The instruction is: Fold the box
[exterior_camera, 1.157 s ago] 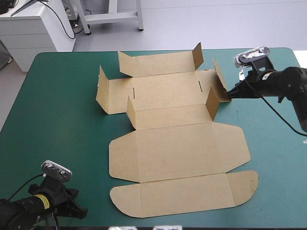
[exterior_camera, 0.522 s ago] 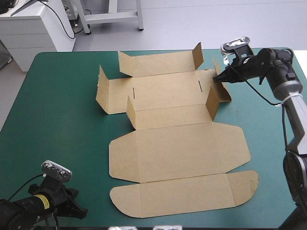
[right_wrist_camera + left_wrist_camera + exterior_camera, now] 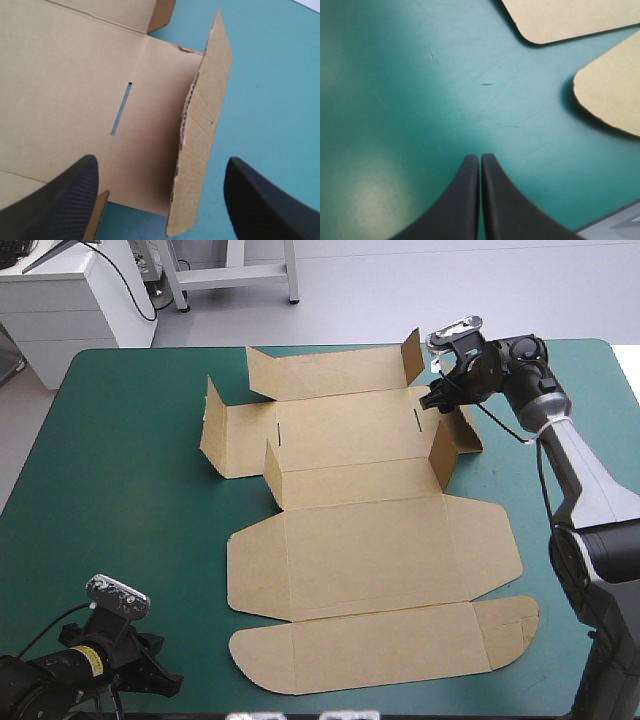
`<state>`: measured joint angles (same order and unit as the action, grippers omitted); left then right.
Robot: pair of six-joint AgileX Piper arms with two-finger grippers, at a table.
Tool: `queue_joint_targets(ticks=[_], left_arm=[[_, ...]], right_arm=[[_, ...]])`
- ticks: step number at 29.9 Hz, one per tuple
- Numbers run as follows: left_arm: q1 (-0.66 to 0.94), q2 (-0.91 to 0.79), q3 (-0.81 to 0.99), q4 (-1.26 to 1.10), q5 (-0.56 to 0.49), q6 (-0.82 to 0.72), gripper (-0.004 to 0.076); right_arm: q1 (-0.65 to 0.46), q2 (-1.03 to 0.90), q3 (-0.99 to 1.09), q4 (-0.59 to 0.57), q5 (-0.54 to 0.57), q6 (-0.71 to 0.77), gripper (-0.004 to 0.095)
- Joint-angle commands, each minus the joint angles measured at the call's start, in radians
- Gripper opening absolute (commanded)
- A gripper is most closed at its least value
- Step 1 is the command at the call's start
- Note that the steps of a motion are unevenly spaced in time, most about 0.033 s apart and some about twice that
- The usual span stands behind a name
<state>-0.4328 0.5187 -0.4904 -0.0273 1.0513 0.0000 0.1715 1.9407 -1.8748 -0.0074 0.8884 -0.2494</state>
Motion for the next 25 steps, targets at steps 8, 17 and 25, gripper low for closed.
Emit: queue_joint_targets(ticks=[8,17,25], left_arm=[[-0.004,0.003,-0.023,-0.009,-0.038,-0.005,-0.0008],[-0.004,0.003,-0.023,-0.009,-0.038,-0.005,-0.0008],[-0.004,0.003,-0.023,-0.009,-0.038,-0.005,-0.0008]], right_arm=[[-0.001,0.067,-0.151,-0.122,0.06,0.05,0.0659],[-0.001,0.133,-0.158,-0.165,0.028,0.09,0.0646],[-0.001,0.167,-0.173,-0.198,0.022,0.137,0.0498]])
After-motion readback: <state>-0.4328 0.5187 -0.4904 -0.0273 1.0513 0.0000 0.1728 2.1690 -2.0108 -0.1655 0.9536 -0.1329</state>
